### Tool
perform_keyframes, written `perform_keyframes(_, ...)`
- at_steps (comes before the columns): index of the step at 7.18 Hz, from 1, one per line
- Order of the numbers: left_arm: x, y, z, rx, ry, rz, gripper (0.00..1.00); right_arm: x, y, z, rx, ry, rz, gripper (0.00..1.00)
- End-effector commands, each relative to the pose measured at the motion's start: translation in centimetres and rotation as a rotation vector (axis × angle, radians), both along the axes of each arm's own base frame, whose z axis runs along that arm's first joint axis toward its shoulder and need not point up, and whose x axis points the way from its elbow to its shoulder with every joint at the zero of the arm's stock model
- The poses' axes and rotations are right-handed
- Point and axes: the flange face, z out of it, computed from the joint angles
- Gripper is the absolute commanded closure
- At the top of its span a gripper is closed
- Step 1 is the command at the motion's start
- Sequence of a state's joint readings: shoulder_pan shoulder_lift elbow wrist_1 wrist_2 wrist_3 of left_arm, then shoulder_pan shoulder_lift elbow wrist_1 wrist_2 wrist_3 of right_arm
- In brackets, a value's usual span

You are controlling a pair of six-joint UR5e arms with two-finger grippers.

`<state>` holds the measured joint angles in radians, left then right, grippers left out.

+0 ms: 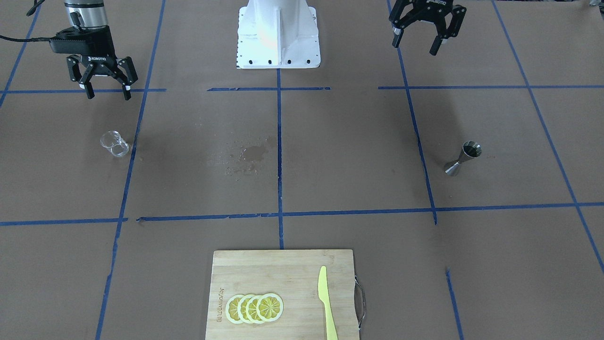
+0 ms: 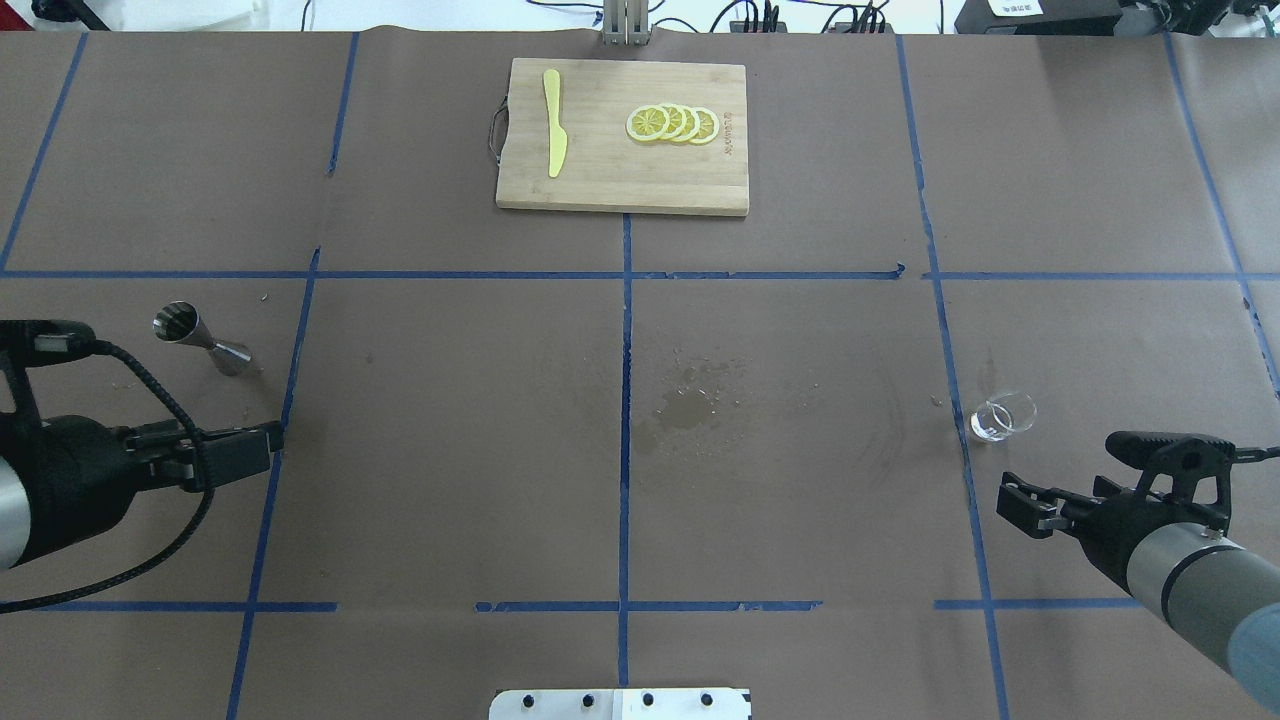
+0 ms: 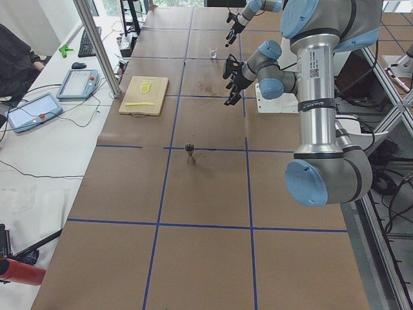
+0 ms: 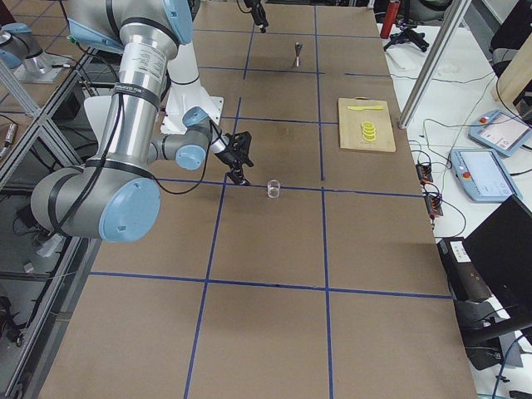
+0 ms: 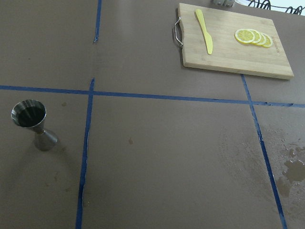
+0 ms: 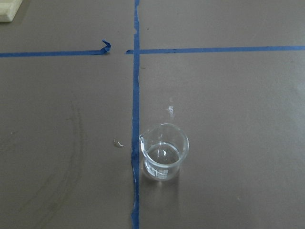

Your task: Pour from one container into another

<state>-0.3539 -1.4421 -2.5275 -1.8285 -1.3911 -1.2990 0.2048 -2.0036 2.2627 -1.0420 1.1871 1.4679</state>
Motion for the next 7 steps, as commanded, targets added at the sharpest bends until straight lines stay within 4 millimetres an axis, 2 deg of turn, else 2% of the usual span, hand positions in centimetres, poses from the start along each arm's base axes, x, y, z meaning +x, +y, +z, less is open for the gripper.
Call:
perform_keyframes(1,1.5,-1.1,-0.7,0.038,-0.01,0.056,0.01,6.9,-4.9,-1.1,-0.073,-0.006,-0.164,0.0)
perform_keyframes(2,1.6,-2.6,-1.2,0.059,-0.007,0.069,0.01,10.6,-6.9,-1.1,-0.092,-0.042,-0.252,0.0)
perform_keyframes(3,0.4,-5.3,-1.6,0.095,-0.017,0.098,0.01,13.6,-9.1,-0.2,-0.1,-0.078,-0.289,0.0)
perform_keyframes(4,-1.5,-8.1,-1.2,0.139,-0.052,0.13,0.01,16.8,-12.3,1.5,-0.108,-0.122,-0.308,0.0)
perform_keyframes(5,-3.9,-11.2,0.0,0.186,-0.107,0.171,0.01,19.7,-14.9,3.4,-0.108,-0.131,-0.339,0.0)
perform_keyframes(6,-7.2,-14.8,2.5,0.198,-0.167,0.193,0.01,21.7,-15.8,4.4,-0.088,-0.08,-0.39,0.0)
perform_keyframes(7,-11.3,-18.4,5.8,0.215,-0.218,0.25,0.01,23.8,-17.0,4.7,-0.075,-0.02,-0.442,0.0)
